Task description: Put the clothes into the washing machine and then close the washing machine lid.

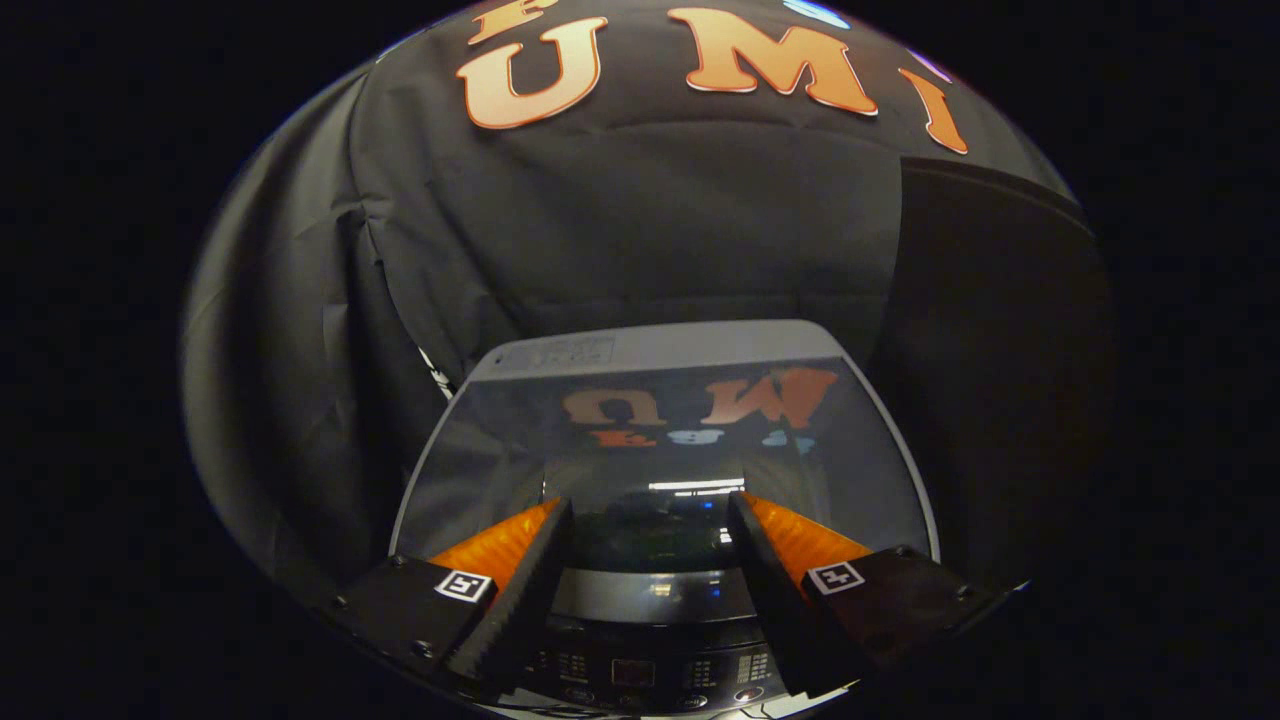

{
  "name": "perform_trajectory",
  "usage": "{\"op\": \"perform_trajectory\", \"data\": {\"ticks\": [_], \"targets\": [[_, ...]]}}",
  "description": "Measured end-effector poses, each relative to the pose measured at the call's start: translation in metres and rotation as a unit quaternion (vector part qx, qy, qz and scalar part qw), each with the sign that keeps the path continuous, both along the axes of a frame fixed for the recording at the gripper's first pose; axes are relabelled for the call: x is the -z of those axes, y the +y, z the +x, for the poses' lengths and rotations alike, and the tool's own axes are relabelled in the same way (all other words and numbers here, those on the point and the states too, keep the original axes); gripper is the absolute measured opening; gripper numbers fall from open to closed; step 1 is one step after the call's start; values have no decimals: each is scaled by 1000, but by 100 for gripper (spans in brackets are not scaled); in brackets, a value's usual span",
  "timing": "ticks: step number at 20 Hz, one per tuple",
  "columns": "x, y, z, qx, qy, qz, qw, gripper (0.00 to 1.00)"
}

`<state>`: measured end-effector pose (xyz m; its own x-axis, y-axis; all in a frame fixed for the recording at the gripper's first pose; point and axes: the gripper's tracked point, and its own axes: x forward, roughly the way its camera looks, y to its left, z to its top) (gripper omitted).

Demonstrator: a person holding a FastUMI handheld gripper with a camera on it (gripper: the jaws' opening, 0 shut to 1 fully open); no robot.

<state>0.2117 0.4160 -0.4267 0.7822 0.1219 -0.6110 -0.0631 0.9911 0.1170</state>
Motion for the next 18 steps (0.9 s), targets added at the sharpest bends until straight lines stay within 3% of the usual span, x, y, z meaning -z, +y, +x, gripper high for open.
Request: {"op": "perform_trajectory", "data": {"ticks": [3,6,9,13,18], "targets": [[-28,5,3,-16,-24,12,1000,99],[-102,-12,3,-22,-86,-2,996,99],[-183,-33,0,-12,-163,-12,986,99],[-293,-63,-35,3,-242,-21,970,99],[-405,-121,-67,33,-288,-60,955,99]]}}
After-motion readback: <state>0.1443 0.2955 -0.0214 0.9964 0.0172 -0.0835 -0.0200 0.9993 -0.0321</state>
